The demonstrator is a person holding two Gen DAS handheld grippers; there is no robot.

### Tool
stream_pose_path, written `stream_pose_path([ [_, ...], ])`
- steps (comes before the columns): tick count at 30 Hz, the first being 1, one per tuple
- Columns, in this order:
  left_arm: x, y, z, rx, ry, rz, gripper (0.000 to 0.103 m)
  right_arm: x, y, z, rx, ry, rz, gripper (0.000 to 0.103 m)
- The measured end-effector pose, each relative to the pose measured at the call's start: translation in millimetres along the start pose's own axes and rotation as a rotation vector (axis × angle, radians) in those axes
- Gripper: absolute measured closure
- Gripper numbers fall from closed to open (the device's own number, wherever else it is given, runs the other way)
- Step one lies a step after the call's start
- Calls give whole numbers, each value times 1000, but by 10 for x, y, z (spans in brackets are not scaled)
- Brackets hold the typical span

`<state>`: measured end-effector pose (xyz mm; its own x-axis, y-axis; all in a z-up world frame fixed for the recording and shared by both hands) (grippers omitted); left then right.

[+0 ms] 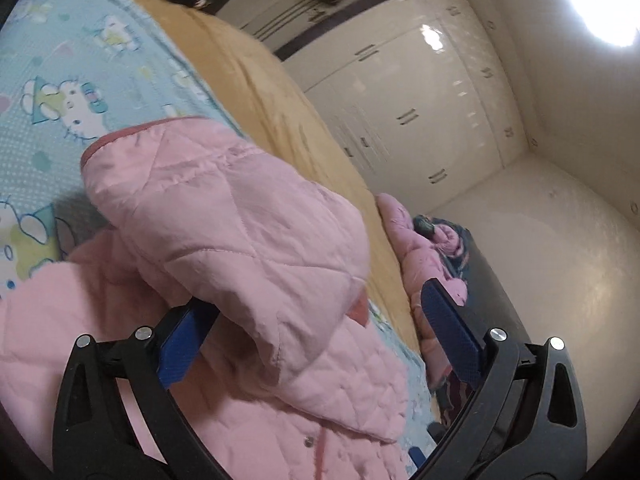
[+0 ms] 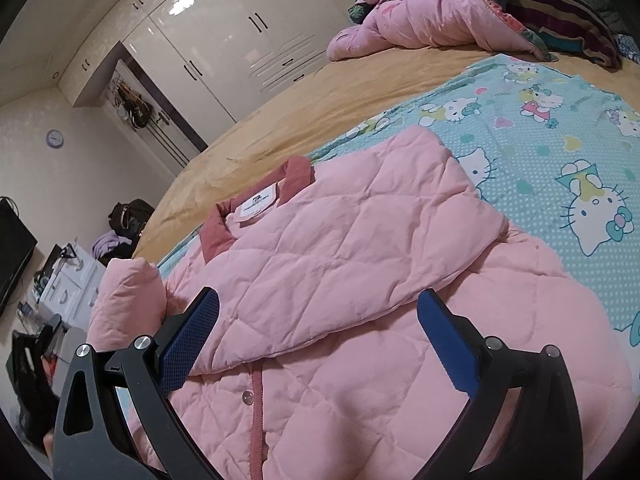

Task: Fold large clothes
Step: 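Lift the sleeve with the left gripper, lay it across the jacket front, open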

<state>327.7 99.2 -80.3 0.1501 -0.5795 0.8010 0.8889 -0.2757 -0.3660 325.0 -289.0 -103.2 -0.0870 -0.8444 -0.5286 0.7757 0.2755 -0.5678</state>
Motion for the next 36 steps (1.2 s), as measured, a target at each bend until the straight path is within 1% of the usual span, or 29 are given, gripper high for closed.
stream_pose_path([
  [1,-83,23,38,1,-20,14,34,-11,7,-6,-1,-4,0,4],
  [2,-128,38,71,2,-34,17,51,-15,16,-9,-3,-6,1,4],
  [3,-193,71,104,0,-55,15,74,-23,27,-19,-8,-8,3,4],
  [4,-220,80,125,-1,-68,-1,79,-28,33,-27,-10,-9,4,4],
  [5,-285,51,179,6,-87,-9,82,-33,39,-33,-13,-10,4,4],
  [7,-314,-43,290,56,-84,-15,84,-36,38,-29,-14,-12,6,4],
  [8,-302,-128,372,98,-61,-10,85,-39,32,-32,-12,-13,5,4],
  [10,-210,-240,483,158,-8,-2,87,-31,24,-17,-11,-11,8,4],
  [11,-108,-332,545,205,52,11,87,-23,19,-15,-9,-8,8,4],
  [12,47,-415,588,250,147,32,87,-11,8,-10,-6,-3,8,4],
  [13,262,-469,593,285,281,68,87,1,-3,-3,-3,2,10,4],
  [15,627,-471,503,314,506,123,87,22,-30,10,4,11,11,4],
  [16,843,-436,395,300,610,116,87,36,-49,22,10,18,13,4],
  [18,1270,-279,-20,210,787,47,87,61,-79,45,18,26,17,4],
  [19,1382,-210,-198,170,842,26,91,86,-103,63,24,31,17,4],
  [21,1604,9,-709,65,983,-5,91,144,-154,99,38,43,11,4],
  [22,1634,91,-865,30,1017,-10,91,182,-181,120,47,52,9,4],
  [24,1664,320,-1334,-109,1087,-44,91,282,-239,165,66,78,-2,4],
  [26,1555,540,-1587,-230,1102,-36,91,400,-288,210,82,113,-11,4],
  [28,1398,723,-1760,-350,1087,-22,91,488,-311,230,91,141,-18,4],
  [30,1306,790,-1806,-405,1062,-31,91,551,-331,244,99,163,-17,4],
  [32,1259,806,-1788,-416,1080,-37,91,595,-339,259,104,180,-21,4],
  [34,1232,830,-1793,-433,1094,-36,90,582,-317,287,91,168,-19,4],
  [36,1231,823,-1824,-449,1085,-47,83,481,-259,356,54,151,13,4],
])
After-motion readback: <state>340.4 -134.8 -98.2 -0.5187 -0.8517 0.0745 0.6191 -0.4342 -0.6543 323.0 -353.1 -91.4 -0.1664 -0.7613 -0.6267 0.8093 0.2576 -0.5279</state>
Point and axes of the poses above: each gripper's, at about its wrist camera, not at the fingertips, and y roughly the way its jaws point, x to its right, z to its top, the point moved 6 cm from there along y, roughly the way its jaws point, and after that the axes turned 2 degrees about z, right-handed, at the moved point
